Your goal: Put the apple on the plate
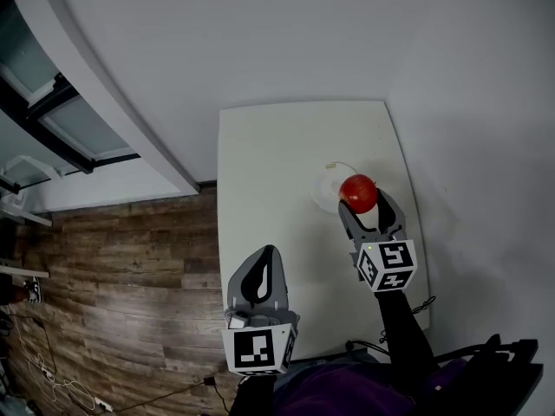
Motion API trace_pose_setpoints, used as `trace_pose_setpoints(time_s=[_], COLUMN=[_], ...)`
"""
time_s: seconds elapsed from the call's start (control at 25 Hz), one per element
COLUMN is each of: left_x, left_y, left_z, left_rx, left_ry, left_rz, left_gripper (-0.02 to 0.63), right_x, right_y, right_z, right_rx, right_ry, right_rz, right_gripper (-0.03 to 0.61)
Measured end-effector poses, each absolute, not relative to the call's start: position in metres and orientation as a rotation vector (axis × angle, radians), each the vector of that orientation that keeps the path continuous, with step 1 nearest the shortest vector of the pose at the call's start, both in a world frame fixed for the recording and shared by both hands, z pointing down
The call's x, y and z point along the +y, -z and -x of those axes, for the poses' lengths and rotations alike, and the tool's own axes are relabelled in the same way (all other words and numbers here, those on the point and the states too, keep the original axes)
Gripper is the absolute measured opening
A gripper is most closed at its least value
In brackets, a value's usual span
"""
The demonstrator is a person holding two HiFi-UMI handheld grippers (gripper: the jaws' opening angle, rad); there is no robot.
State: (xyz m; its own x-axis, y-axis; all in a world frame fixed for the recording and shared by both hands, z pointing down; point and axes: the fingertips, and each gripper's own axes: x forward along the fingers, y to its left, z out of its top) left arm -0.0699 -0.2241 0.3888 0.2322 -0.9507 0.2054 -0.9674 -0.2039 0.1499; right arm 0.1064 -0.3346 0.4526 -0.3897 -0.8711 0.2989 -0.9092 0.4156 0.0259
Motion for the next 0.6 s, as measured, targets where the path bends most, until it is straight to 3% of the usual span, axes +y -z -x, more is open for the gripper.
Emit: trace_pose_setpoints(time_s=[0.6], left_x=[-0.238], left_y=[-0.417], left_z=[0.066], left_rx=[-1.709], left_ry=[-0.142], left_rz=[-2.243], left_gripper=[0.006], right_x=[-0.360], right_y=[-0.516], right_z=[-0.099], right_rx=[-2.331], right_ry=[-0.310], right_rz=[-1.502], right_gripper=[0.351])
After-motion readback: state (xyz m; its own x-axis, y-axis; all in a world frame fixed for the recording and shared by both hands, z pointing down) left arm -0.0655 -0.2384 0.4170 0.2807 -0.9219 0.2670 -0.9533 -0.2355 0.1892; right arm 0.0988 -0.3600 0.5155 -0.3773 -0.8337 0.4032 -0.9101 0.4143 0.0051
